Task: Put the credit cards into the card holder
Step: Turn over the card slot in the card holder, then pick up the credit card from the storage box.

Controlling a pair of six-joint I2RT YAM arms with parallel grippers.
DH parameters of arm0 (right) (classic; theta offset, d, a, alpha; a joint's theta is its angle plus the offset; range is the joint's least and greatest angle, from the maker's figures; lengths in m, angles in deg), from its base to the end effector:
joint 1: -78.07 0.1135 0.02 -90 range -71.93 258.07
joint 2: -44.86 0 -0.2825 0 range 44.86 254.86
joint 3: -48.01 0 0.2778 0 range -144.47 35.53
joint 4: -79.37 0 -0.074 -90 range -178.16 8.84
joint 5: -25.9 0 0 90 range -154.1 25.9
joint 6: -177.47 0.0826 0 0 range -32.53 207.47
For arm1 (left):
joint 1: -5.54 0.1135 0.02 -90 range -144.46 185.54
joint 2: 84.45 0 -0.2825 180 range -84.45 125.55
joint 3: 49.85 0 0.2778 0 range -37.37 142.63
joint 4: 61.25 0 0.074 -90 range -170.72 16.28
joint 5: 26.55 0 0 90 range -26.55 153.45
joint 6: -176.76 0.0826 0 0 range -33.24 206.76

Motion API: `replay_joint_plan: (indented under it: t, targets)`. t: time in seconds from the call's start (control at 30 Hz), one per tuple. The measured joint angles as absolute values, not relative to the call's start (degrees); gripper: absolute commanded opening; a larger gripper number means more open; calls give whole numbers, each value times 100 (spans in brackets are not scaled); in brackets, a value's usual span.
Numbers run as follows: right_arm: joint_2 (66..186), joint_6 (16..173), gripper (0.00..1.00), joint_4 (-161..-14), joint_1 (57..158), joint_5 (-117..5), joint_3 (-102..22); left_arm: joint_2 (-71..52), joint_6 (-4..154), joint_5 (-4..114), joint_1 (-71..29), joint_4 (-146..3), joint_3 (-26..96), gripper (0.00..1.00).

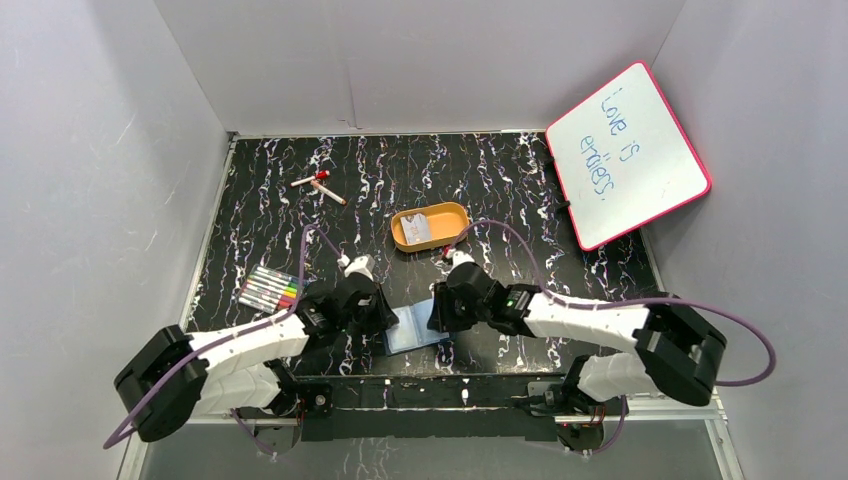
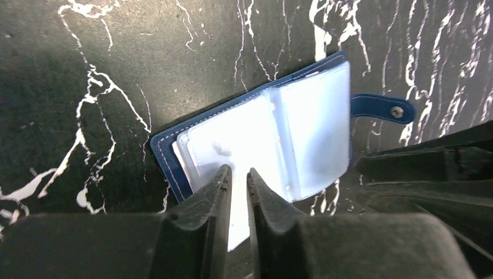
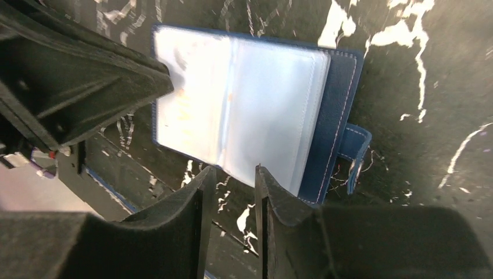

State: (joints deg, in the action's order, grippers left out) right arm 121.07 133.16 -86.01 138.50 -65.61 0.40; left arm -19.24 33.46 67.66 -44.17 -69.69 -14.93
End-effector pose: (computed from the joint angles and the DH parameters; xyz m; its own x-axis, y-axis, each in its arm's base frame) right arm 0.1552 0.2691 0.1477 -0.8514 -0.0511 -0.5220 -0.3589 0.7825 0.5089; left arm 0.1750 -0.1970 0.1320 -0.8220 -0.2669 -0.5030 0.1081 0.7942 -0.5980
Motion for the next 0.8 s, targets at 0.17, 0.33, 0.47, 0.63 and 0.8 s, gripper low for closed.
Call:
replay_joint_plan:
  t: [0.17,0.33,0.47,0.63,0.8]
  targets:
    - [11667,12790,51,-7825,13544,-6800,-826,-2765,3510,6975,-4417,-7634,-1131,53]
    - [11746,12247,59,-7890,12521,-6957,-1901,-3615,3645,7343,-4413,-8073,-610,60]
    - [12502,11992,68,-7973,11841,-6806,-2644,-4013,3689,7646,-4409,-8442,-565,60]
    - [13779,11723,76,-8190,11441,-6627,-3241,-4260,3665,7896,-4407,-8840,-742,60]
    - [14878,11563,74,-8205,11391,-6356,-3726,-4520,3462,7961,-4407,-9070,-1037,60]
